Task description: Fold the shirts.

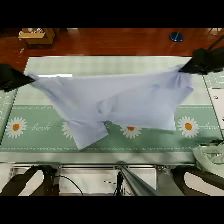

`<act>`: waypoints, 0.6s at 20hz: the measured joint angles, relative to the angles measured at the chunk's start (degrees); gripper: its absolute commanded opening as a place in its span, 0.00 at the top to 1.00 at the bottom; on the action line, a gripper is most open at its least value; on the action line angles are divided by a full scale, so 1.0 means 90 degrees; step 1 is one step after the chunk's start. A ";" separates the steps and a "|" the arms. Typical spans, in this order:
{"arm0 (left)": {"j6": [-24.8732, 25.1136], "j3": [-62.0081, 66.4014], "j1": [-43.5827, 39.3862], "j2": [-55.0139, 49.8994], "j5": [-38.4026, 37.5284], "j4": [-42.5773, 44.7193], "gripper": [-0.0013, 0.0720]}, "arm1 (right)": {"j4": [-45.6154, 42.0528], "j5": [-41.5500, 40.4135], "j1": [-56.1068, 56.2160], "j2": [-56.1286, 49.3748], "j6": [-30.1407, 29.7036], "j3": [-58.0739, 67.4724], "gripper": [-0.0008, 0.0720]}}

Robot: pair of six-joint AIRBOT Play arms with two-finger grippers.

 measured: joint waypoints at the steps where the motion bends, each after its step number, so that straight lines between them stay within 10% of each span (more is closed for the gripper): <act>1: 0.0121 -0.0056 -0.0211 -0.0306 0.0335 -0.0015 0.94 | 0.0010 -0.0338 0.0061 -0.0233 -0.0024 -0.0019 0.96; 9: 0.0974 -0.0170 -0.1336 -0.2637 0.2414 -0.0136 0.94 | 0.0092 -0.1790 0.0197 -0.1695 -0.0109 -0.0073 0.95; 12: 0.1047 -0.0175 -0.1430 -0.3281 0.2837 -0.0158 0.90 | 0.0095 -0.1923 0.0209 -0.2164 -0.0087 -0.0073 0.63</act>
